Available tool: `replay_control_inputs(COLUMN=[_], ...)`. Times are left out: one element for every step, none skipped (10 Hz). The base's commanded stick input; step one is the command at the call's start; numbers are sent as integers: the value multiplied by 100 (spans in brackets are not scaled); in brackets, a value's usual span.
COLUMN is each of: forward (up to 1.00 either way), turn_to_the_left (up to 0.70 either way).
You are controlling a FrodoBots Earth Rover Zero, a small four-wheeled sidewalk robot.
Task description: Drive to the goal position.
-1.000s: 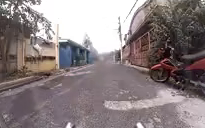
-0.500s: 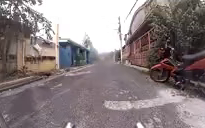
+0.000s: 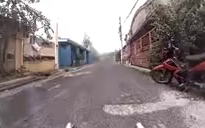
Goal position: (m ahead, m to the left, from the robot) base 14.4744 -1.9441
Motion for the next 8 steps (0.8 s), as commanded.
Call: replay_control_inputs(forward=[100, 100, 100, 100, 100, 100, 100, 100], turn_to_the_left=[0, 0, 0, 0, 0, 0, 0, 0])
